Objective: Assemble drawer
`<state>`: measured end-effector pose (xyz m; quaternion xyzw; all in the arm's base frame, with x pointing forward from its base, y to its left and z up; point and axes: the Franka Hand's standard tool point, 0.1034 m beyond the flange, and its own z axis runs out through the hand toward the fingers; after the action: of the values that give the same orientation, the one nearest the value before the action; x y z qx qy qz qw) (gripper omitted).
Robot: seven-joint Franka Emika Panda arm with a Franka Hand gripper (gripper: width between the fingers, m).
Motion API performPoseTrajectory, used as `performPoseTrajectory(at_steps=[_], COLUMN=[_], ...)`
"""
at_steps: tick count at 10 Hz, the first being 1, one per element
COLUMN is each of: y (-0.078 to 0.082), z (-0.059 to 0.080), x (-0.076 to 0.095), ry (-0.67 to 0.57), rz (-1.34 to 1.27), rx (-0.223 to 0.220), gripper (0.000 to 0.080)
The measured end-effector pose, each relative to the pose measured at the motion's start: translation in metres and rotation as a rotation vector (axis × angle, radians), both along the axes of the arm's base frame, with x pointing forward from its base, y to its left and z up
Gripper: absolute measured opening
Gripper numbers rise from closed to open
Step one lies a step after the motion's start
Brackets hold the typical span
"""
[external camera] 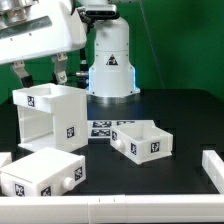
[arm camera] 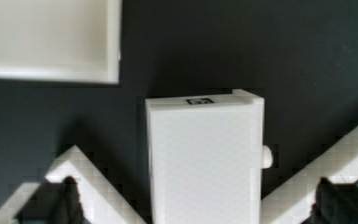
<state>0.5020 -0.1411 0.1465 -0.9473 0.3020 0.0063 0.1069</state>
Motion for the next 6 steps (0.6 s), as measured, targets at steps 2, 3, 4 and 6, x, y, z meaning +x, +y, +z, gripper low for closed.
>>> performPoseTrajectory(at_steps=[2, 3, 4, 6], y=[-0.001, -0.002, -0.007, -0.005], z=[-0.002, -0.004, -0.001, 0.003], x=[0.000, -0.007, -0.009, -0.012], ry=[-0.039, -0.074, -0.109, -0.174], rz=[0.185, 0.358, 0.526, 0.813], rx=[-0.015, -0.020, -0.020, -0.042], gripper=[0.0649, 0.0649, 0.0649, 0.0649])
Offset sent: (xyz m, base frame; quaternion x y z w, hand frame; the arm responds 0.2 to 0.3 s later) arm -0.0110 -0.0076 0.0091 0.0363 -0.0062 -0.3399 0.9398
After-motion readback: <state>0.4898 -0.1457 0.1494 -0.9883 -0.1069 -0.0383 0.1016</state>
